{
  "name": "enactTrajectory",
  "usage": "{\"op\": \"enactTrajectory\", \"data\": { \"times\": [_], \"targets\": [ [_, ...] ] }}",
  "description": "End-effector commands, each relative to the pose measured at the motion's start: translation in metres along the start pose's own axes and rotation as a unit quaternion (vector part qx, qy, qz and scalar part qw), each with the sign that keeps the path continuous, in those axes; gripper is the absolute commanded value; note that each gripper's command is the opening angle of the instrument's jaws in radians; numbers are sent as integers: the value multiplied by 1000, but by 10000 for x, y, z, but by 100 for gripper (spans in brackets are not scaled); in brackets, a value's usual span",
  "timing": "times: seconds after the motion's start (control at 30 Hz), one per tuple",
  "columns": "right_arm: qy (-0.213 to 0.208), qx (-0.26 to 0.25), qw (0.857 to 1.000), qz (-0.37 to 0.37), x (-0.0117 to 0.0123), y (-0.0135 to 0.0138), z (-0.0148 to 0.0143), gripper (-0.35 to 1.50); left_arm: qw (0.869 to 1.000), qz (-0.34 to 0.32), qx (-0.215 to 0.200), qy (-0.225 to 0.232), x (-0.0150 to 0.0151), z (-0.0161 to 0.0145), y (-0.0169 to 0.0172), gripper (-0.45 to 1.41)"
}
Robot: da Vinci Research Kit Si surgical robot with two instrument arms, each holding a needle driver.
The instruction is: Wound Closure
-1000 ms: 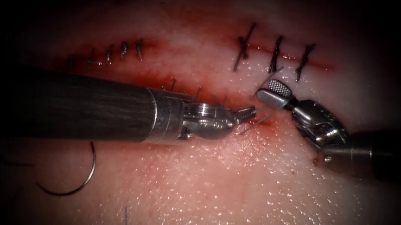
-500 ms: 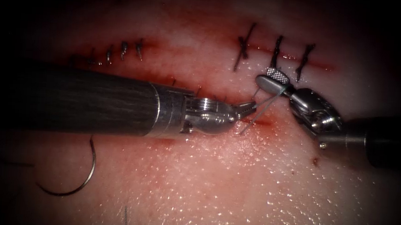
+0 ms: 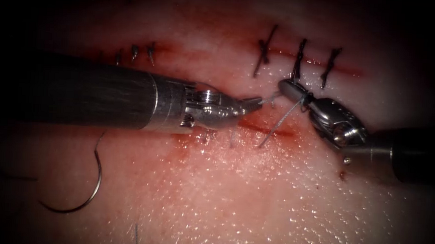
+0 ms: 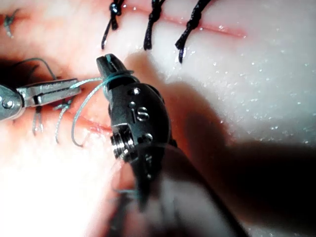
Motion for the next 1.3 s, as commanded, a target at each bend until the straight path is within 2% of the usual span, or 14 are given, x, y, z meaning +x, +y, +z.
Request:
{"op": "enactTrajectory", "data": {
  "times": [0.03,0.13,0.2,0.3,0.4,0.47,0.57,0.67,0.8,1.0,1.13,1.17,1.23,1.3],
  "targets": [
    [2,1,1000,-9,-13,-11,-6,-35,1000,-2,-1,-3,-2,8,1,-45],
    [5,-2,999,-37,-26,-29,-22,-35,1000,-13,-14,-25,-19,23,-37,-45],
    [7,-1,999,-52,-34,-35,-29,-35,999,-17,-12,-28,-22,31,-50,-45],
    [-6,14,996,-92,-66,-55,-54,-35,999,-29,-2,-39,-22,50,-79,-45],
    [-7,14,995,-95,-70,-60,-61,-35,999,-35,0,-40,-19,55,-90,-45],
    [-9,18,995,-98,-72,-63,-70,-35,998,-52,4,-37,-12,59,-113,-45],
    [-9,19,995,-99,-75,-64,-73,-35,998,-53,10,-32,-9,59,-126,-45],
    [-16,22,993,-112,-88,-69,-77,-35,998,-59,33,-15,-5,55,-162,-45],
    [-21,31,992,-120,-98,-78,-84,-35,996,-69,55,-10,-5,46,-190,-45],
    [-37,32,990,-131,-116,-80,-90,-35,994,-81,67,-4,-5,41,-211,-45],
    [-67,35,987,-144,-142,-79,-101,-35,992,-96,82,4,-6,35,-237,-45],
    [-67,35,987,-144,-142,-79,-101,-35,992,-96,82,4,-6,35,-237,-45],
    [-92,40,983,-154,-163,-83,-112,-35,991,-103,87,10,-8,29,-250,-45],
    [-101,47,981,-158,-173,-86,-118,-35,990,-105,89,11,-8,28,-254,-45]
  ]
}}
